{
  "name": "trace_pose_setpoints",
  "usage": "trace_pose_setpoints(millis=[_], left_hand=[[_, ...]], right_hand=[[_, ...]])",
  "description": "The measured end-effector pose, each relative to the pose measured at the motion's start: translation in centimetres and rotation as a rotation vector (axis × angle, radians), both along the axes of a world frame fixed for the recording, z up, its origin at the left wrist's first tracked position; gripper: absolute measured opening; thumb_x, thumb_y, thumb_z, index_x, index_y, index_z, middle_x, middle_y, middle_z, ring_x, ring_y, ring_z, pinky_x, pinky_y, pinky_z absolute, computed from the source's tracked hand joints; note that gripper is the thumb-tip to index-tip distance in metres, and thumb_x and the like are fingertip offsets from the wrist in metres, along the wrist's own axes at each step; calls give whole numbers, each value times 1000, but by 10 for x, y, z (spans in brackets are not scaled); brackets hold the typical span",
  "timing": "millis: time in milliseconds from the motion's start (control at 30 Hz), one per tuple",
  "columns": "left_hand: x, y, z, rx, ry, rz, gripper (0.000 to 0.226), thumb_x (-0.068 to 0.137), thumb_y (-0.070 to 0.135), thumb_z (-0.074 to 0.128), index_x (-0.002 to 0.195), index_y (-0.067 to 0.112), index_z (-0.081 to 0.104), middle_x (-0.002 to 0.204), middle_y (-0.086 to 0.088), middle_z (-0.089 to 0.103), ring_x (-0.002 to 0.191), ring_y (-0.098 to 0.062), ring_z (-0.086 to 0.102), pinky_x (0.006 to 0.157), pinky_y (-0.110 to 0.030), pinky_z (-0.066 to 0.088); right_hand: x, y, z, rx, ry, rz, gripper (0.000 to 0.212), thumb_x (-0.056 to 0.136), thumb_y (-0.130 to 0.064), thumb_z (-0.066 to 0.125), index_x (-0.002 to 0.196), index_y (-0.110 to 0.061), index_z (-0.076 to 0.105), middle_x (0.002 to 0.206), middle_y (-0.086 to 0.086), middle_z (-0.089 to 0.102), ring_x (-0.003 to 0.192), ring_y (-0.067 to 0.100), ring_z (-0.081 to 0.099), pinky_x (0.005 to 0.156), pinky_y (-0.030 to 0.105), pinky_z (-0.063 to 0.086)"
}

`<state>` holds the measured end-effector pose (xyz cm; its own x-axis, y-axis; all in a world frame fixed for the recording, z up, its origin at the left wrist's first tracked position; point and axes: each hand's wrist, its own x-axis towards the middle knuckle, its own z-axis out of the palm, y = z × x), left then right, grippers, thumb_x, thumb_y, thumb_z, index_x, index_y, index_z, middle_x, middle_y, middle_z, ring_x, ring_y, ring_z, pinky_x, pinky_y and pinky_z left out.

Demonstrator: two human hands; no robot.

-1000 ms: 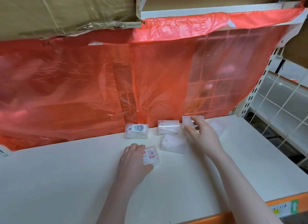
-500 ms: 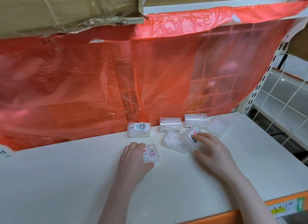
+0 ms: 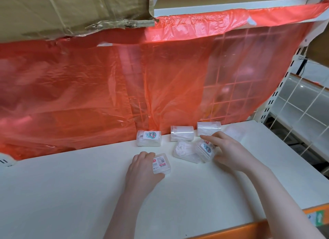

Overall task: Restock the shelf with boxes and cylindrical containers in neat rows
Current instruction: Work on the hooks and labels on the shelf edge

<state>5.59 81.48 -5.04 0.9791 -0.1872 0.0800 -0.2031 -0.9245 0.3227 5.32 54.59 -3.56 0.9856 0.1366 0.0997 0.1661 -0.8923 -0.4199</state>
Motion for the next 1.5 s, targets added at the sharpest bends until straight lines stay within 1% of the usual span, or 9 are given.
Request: trace_pose_setpoints(millis=[133,233,367,433,633,900,1233,1400,1500], left_hand=[[0,0,1,23,10,-16,60,80,40,63,134,28,41,122,7,45,118,-14,38,91,-23,34],[1,-1,3,38,23,-21,55,80,39,63,130,28,43,121,7,44,117,-15,39,91,-24,35],[-2,0,3,27,37,-39,53,77,37,64,125,25,46,122,9,46,116,-13,41,91,-22,35],[-7,1,3,25,43,-51,53,76,35,65,124,25,46,123,10,46,115,-12,41,90,-21,35],[-23,14,10,38,95,-67,60,77,34,65,131,26,42,125,10,44,117,-11,40,94,-22,35],[-59,44,11,36,120,41,67,74,33,69,135,24,43,125,8,47,115,-12,43,95,-24,37],[-107,103,23,-7,42,146,67,75,32,71,136,22,43,125,8,47,116,-10,43,93,-22,37],[-142,162,31,-47,-28,239,67,73,29,71,135,22,46,125,7,48,116,-12,44,93,-22,37],[-172,213,35,-54,-50,284,68,73,33,73,134,22,46,126,5,49,118,-14,45,94,-22,35]], right_hand=[[4,4,11,-85,36,17,68,72,-3,60,133,-30,46,117,-4,44,108,15,49,82,22,40],[3,8,13,-130,25,40,66,69,-13,64,131,-24,44,132,-7,44,120,13,43,88,19,33],[-3,9,7,-103,41,0,64,66,-29,68,124,-24,45,120,-8,52,113,13,46,89,20,34],[-8,8,3,-78,30,-19,62,65,-33,69,122,-24,46,114,-8,52,111,14,45,89,23,35],[-30,7,0,-34,9,-71,65,72,-38,68,130,-25,43,120,-7,51,112,13,43,89,23,35],[-58,29,-7,-36,-32,-12,68,75,-41,65,136,-24,40,120,-6,51,113,15,44,90,24,34],[-77,98,12,-111,-118,126,67,78,-45,61,138,-26,38,126,-5,50,118,17,43,94,26,34],[-92,163,24,-135,-160,195,67,79,-49,58,139,-27,37,124,-7,51,116,15,44,92,25,34],[-107,220,28,-151,-185,234,68,79,-49,58,139,-26,38,124,-6,52,115,16,45,93,26,35]])
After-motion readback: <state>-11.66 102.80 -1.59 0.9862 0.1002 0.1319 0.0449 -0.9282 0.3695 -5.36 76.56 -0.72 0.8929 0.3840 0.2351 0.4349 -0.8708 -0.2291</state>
